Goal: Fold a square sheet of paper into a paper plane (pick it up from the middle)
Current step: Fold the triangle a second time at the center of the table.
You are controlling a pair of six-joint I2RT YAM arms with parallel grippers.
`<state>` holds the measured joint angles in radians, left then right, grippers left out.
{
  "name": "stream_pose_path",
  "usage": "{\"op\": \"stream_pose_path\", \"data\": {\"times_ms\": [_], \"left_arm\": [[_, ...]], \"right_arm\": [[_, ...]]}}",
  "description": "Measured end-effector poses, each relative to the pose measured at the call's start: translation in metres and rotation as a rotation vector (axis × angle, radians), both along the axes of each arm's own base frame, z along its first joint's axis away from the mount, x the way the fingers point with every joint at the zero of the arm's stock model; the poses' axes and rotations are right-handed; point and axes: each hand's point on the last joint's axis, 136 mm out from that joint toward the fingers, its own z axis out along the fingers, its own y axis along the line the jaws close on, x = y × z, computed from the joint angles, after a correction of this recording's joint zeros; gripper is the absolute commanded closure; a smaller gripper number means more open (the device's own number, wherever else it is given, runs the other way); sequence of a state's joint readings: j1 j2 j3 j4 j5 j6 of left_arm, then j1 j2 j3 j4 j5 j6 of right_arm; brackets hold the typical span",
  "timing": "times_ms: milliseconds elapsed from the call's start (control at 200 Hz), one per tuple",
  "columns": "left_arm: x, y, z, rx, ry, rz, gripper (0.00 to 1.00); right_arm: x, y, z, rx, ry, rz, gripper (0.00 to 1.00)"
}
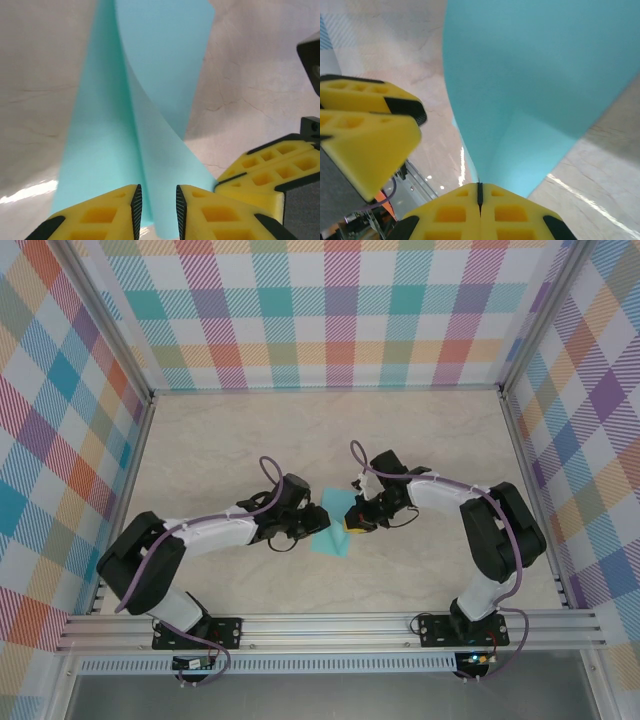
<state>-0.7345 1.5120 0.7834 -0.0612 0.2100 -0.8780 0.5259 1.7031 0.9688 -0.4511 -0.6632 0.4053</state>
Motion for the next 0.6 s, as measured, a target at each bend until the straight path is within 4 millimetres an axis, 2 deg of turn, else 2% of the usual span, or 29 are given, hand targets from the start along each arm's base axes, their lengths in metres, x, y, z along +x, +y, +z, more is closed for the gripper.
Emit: {"op": "stream_pose_path", "data": {"times_ms": [120,220,420,600], "left_arm": [[0.008,0.023,0.016,0.040,-0.046,0.066,0.73],[0.012,0.028,0.025,0.030,-0.072,0.084,0.73],[0.005,0.018,0.017,-0.035,-0.058,0.039,0.74],[0.004,-0.003,0.010,-0.106,-0.040,-0.020,0.75]], "right_arm": [[-0.001,0.015,0.009,0.024,-0.029,0.058,0.98],[0.001,0.022,0.008,0.019,-0.039,0.083,0.98],[0.013,0.017,-0.009,-0.077,-0.044,0.072,0.98],[0.023,0.010,-0.021,-0.162,-0.064,0.059,0.98]]}}
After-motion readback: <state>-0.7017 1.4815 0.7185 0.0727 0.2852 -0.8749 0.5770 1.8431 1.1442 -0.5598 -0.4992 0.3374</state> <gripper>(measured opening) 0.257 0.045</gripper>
